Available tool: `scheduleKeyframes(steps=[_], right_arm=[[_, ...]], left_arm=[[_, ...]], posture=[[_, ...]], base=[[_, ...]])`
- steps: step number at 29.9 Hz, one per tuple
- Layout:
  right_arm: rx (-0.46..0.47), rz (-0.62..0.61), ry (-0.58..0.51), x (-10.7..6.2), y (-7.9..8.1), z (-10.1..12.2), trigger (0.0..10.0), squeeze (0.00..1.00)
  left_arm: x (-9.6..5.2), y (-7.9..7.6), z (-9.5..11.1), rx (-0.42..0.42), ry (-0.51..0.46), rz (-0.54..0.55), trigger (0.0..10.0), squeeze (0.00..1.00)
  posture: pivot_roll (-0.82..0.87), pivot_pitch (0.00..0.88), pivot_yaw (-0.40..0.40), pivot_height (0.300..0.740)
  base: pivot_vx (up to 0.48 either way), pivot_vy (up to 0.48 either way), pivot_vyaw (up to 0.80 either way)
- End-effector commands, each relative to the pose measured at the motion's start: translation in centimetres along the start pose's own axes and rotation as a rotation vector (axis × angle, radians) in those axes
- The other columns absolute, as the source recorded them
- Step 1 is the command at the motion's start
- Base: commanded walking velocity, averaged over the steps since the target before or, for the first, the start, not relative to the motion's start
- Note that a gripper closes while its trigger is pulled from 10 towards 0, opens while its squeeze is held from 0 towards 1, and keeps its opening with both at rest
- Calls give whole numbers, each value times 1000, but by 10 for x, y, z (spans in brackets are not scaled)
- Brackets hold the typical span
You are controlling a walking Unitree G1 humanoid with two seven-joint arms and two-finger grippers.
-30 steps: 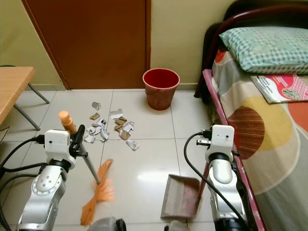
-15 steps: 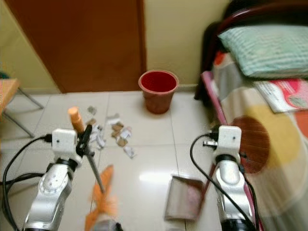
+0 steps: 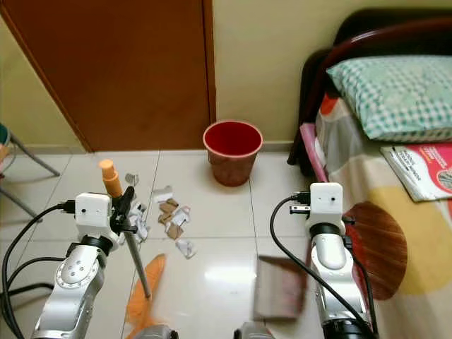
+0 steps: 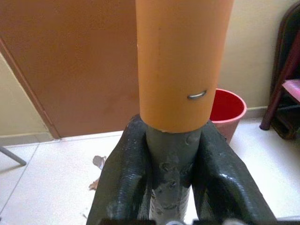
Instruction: Sweep floor
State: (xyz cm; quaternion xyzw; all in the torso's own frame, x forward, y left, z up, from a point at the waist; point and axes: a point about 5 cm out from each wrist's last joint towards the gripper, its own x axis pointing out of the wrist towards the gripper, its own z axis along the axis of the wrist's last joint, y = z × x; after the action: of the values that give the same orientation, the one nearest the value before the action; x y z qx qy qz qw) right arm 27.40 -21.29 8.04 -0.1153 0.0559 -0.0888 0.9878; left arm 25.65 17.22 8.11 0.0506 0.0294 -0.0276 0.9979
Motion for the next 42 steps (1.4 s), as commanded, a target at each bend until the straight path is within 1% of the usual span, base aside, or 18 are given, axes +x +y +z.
scheduleKeyframes(steps=[1, 2, 6, 12, 16, 17, 19, 20, 21, 23, 27, 33, 35, 36, 37, 38, 40, 42], right_arm=[[29, 20, -38, 2, 7, 8, 10000, 0], [46, 24, -43, 3, 6, 9, 10000, 0], [53, 11, -43, 5, 3, 9, 10000, 0], [47, 1, -41, 6, 1, 9, 10000, 0], [45, 2, -38, 8, 5, 9, 10000, 0], [50, 9, -39, 10, 8, 10, 10000, 0], [54, 14, -39, 11, 10, 11, 10000, 0], [56, 17, -37, 12, 12, 11, 10000, 0], [56, 17, -37, 12, 12, 11, 10000, 0], [54, 15, -29, 15, 17, 11, 10000, 0], [69, 15, -15, 21, 27, 13, 10000, 0], [57, 21, -7, 27, 43, 17, 10000, 0], [92, 21, 36, 31, 52, 16, 10000, 0], [92, 22, 40, 31, 53, 15, 10000, 0], [100, 20, 57, 32, 55, 14, 10000, 0], [125, 18, 84, 34, 58, 12, 10000, 0], [147, 19, 98, 35, 60, 11, 10000, 0], [176, 37, 110, 37, 72, 14, 10000, 0]], left_arm=[[2, 7, 8, 58, -38, 15, 10000, 0], [4, 6, 10, 84, -50, 12, 10000, 0], [9, 5, 11, 80, -51, 30, 10000, 0], [19, 0, 20, 69, -84, 9, 10000, 0], [25, -10, 27, 41, -108, -56, 10000, 0], [27, -19, 30, 29, -117, -119, 10000, 0], [28, -26, 31, 25, -122, -174, 10000, 0], [27, -33, 31, 36, -122, -232, 10000, 0], [27, -33, 31, 36, -122, -232, 10000, 0], [24, -44, 27, 26, -102, -315, 10000, 0], [21, -55, 24, 11, -93, -385, 10000, 0], [17, -67, 25, -9, -89, -464, 10000, 0], [18, -72, 28, -85, -83, -479, 10000, 0], [18, -72, 29, -94, -82, -479, 10000, 0], [19, -73, 30, -128, -80, -473, 10000, 0], [21, -75, 32, -180, -76, -466, 10000, 0], [22, -76, 33, -207, -75, -463, 10000, 0], [31, -85, 41, -315, -82, -446, 10000, 0]], posture=[[-35, 91, -14, 740], [-35, 91, -14, 740], [-39, 100, -12, 740], [-43, 103, -7, 740], [-41, 109, -8, 740], [-40, 112, -9, 740], [-40, 112, -9, 740], [-40, 112, -9, 740], [-40, 112, -9, 740], [-42, 119, -6, 740], [-42, 119, -6, 740], [-32, 125, -7, 740], [-30, 127, -8, 740], [-30, 127, -8, 740], [-30, 127, -10, 740], [-29, 128, -11, 740], [-29, 128, -11, 740], [-27, 126, -12, 740]], base=[[0, 0, 0], [0, 0, 0], [0, 0, 0], [0, 0, 0], [0, 0, 0], [0, 0, 0], [0, 0, 0], [0, 0, 0], [0, 0, 0], [0, 0, 0], [0, 0, 0], [0, 0, 0], [0, 0, 0], [0, 0, 0], [0, 0, 0], [0, 0, 0], [0, 0, 0], [0, 0, 0]])
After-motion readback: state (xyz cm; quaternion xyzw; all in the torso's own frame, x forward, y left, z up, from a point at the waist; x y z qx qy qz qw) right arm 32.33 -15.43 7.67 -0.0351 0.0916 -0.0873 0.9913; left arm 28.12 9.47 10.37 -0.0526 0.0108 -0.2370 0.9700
